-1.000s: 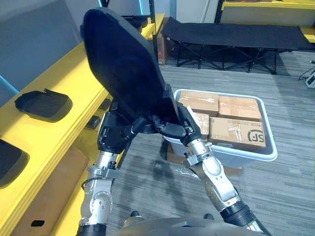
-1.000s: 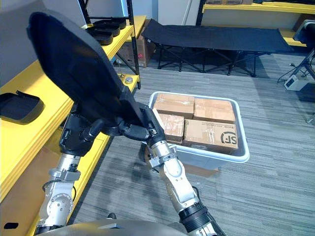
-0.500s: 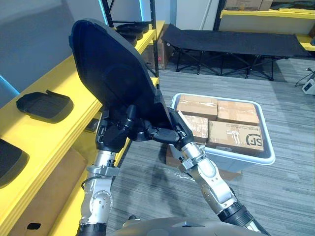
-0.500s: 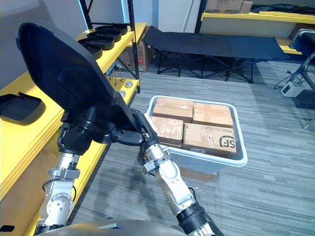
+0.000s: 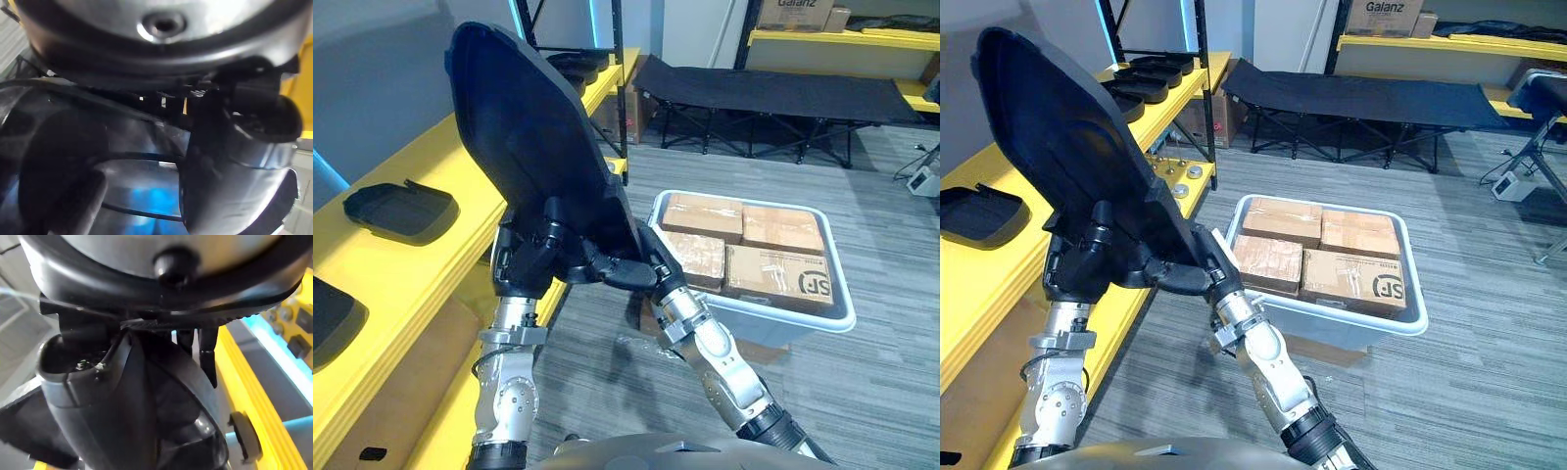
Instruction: Walk over and take three plastic housings, then place them on the shelf
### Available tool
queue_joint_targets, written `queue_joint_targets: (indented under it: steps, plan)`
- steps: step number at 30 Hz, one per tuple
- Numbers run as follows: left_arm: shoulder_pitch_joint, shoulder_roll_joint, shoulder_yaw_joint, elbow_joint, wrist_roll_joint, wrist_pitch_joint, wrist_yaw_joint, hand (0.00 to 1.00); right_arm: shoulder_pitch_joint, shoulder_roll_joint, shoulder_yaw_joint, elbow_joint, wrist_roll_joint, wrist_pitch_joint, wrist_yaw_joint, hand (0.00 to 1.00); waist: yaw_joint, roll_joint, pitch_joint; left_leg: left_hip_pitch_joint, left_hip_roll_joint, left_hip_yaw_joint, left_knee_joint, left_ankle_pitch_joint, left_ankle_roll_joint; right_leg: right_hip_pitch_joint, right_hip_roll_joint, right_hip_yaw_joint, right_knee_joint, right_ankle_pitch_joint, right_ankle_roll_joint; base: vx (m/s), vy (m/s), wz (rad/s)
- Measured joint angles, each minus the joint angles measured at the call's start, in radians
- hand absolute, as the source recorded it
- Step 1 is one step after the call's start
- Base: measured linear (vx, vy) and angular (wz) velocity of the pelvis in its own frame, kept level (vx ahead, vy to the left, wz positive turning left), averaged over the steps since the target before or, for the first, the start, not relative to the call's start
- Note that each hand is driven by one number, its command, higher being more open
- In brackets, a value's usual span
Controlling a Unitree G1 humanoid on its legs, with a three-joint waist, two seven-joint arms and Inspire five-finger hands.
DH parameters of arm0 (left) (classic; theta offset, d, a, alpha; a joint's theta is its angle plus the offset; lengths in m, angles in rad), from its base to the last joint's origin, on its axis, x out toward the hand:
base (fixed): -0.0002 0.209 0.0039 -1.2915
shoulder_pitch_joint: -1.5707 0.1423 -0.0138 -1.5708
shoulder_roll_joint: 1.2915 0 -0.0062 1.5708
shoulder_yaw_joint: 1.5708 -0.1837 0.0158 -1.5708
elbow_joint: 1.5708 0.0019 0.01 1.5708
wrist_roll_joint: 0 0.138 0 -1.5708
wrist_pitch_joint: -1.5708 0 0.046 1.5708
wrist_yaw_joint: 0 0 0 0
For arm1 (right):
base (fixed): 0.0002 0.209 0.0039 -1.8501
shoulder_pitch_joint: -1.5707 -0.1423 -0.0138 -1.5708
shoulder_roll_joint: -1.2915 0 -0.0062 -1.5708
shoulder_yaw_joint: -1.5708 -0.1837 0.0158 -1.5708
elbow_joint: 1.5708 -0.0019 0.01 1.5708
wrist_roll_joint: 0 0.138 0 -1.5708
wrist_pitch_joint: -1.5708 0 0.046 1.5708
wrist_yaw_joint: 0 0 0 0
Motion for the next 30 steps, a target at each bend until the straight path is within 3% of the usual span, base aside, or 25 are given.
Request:
queue_joint_targets:
  steps: [5,11,19,23,26,30]
  plan:
    - [-0.001,-0.002,-0.012,0.0,0.074,-0.003,0.073,0.0,-0.003,-0.008,-0.009,0.014,0.001,0.025,0.009,1.0,0.006,-0.002,-0.001,-0.001,-0.001,-0.006,0.0,0.0,0.0,0.003,0.0,-0.006,0.0,0.0,0.0,0.0,0.0,0.02]
    - [-0.001,-0.003,-0.012,0.003,0.286,-0.022,0.25,0.0,-0.005,-0.014,-0.023,0.015,0.004,0.045,0.012,1.0,0.005,-0.002,-0.001,-0.001,-0.001,-0.008,0.0,0.0,0.0,0.006,0.0,-0.008,0.0,0.0,0.0,0.0,0.0,0.0]
    - [-0.001,-0.005,0.02,0.041,0.59,-0.037,0.603,0.0,-0.006,-0.014,-0.09,-0.007,0.005,0.045,-0.013,1.0,0.005,-0.003,-0.001,0.0,-0.001,-0.008,0.0,0.0,0.0,0.007,0.0,-0.008,0.0,0.0,0.001,0.0,0.0,0.0]
    - [-0.001,-0.014,0.058,0.063,0.688,-0.04,0.734,0.0,-0.005,-0.013,-0.118,-0.008,0.07,0.045,-0.035,1.0,0.003,-0.007,0.0,0.0,-0.001,-0.005,0.0,0.0,0.0,0.004,0.0,-0.004,0.0,0.0,0.001,0.0,0.0,0.0]
    - [-0.001,-0.03,0.092,0.063,0.688,-0.052,0.79,0.0,0.009,-0.007,-0.157,-0.01,0.129,0.045,-0.032,1.0,0.004,-0.012,-0.001,0.0,0.0,0.0,-0.001,-0.001,0.0,0.001,0.0,0.001,0.0,0.0,0.001,0.0,0.0,-0.04]
    - [0.0,-0.033,0.116,0.065,0.679,-0.056,0.786,0.0,0.062,0.0,-0.216,-0.047,0.138,0.045,-0.027,1.0,0.004,-0.015,0.0,0.002,0.0,0.008,-0.001,-0.004,-0.001,-0.003,0.0,0.008,0.0,-0.001,0.001,0.0,0.0,-0.05]
